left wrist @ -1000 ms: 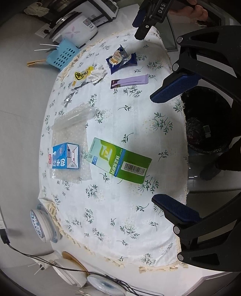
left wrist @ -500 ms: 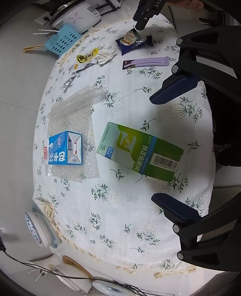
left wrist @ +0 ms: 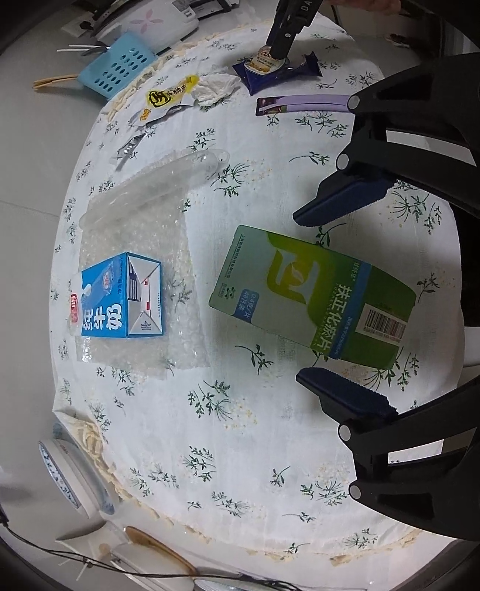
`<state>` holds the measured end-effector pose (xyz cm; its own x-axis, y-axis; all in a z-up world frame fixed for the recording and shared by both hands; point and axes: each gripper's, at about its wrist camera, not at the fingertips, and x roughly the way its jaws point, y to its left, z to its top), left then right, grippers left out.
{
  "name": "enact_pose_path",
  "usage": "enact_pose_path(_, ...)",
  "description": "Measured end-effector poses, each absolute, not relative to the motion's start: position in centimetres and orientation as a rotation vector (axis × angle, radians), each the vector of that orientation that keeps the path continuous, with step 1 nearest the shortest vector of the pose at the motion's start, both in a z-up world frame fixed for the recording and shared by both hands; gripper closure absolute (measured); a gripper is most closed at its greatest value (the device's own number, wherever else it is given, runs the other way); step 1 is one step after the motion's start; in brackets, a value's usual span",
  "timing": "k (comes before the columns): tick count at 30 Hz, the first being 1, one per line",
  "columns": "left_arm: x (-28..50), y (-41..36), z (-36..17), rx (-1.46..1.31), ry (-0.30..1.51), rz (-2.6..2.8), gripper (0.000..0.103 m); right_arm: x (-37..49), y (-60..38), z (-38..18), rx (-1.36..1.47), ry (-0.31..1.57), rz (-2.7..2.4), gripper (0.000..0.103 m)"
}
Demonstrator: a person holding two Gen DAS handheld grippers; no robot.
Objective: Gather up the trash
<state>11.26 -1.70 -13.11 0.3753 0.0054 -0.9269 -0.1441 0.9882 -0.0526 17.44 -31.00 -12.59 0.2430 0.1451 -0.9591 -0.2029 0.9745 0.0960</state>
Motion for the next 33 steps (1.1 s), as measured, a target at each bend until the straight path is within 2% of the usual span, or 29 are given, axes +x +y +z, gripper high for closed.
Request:
enact_pose_path(2, 11.5, -1.7, -13.3, -0.132, 1.189, 0.092, 0.037, 17.6, -30.8, -12.7, -0.054, 1.305, 0.244, 0.059)
enact_pose_path(7, 11.7, -2.0, -13.4, -0.125, 1.197, 0.085, 0.048, 17.8, -30.7, -12.7, -0.049, 1.298, 0.252, 0.071)
enact_pose_path(11, 11.7, -1.8, -13.3, -0.134, 1.194, 0.088, 0.051, 17.7, -30.8, -12.5, -0.042, 1.278, 0.261, 0.081)
enact_pose_path(33, 9.8, -3.0, -11.4, -0.129, 1.167, 0.076, 0.052, 15.1, -31.6, -10.4, -0.033, 1.195, 0.247, 0.083)
